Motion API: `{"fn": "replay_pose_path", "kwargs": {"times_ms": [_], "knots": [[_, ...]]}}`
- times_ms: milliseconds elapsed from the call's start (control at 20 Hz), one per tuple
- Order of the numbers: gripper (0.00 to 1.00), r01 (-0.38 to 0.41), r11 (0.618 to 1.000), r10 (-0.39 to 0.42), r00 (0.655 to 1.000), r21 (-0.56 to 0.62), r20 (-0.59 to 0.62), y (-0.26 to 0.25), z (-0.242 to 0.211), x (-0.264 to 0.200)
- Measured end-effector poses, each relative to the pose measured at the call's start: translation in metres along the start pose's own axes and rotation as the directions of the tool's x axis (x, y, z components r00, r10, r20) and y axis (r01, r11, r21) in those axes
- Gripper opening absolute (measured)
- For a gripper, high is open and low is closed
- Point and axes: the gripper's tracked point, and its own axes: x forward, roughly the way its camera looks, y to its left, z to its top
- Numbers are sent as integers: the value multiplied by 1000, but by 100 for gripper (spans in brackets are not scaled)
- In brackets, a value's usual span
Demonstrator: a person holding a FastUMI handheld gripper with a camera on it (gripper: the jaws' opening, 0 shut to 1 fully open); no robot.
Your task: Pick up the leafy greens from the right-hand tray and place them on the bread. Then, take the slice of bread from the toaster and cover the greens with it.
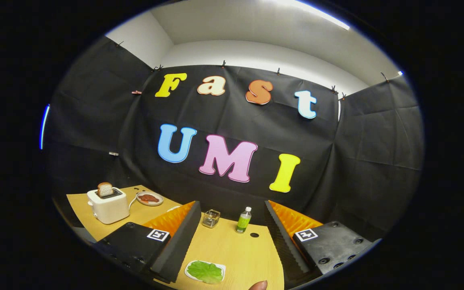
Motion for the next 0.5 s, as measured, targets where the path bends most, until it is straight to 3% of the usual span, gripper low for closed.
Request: {"fn": "replay_pose_path", "kwargs": {"times_ms": [300,500], "knots": [[96,-153,986,165,964,74,-207,10,-92,19],[96,-244,964,268,888,110,-374,22,-176,27]]}}
